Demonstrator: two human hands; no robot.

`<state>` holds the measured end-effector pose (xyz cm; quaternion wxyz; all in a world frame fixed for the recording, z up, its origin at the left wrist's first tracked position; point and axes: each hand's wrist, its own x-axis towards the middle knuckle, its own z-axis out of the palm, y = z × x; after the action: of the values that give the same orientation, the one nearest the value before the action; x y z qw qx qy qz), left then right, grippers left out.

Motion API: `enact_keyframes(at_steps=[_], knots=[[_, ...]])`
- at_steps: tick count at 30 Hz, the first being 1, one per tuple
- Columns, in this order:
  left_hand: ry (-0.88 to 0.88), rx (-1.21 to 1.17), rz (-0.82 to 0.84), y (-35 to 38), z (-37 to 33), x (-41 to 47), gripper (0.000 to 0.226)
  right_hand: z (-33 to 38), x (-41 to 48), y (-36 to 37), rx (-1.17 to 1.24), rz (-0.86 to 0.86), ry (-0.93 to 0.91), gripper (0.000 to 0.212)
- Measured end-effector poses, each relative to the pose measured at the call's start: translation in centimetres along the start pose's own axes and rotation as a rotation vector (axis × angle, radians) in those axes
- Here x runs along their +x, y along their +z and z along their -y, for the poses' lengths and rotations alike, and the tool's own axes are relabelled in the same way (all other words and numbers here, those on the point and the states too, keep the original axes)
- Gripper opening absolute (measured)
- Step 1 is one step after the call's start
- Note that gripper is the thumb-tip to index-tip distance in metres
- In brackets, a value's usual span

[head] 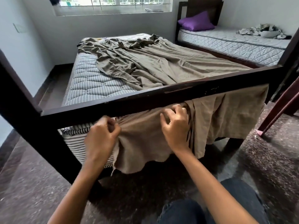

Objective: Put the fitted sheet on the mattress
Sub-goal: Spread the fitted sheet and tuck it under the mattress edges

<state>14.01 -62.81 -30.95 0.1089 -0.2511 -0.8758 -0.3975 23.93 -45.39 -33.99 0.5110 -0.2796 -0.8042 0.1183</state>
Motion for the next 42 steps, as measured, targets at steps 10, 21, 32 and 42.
enact_keyframes(at_steps=[10, 21, 32, 42], knots=[[0.232, 0.188, -0.252, 0.9, 1.9, -0.4, 0.026, 3.6, -1.1, 3.1, -0.003, 0.206, -0.199, 0.011], [0.159, 0.058, -0.394, -0.1, 5.5, -0.8, 0.027, 7.3, -1.5, 4.1, 0.070, 0.206, -0.351, 0.011], [0.083, -0.004, -0.508, -2.4, 6.6, -1.0, 0.017, 10.5, -2.8, 5.0, 0.250, 0.245, -0.308, 0.029], [-0.024, 0.110, -0.574, -2.9, 8.7, -1.4, 0.017, 12.2, -3.2, 5.4, 0.181, 0.220, -0.442, 0.008]])
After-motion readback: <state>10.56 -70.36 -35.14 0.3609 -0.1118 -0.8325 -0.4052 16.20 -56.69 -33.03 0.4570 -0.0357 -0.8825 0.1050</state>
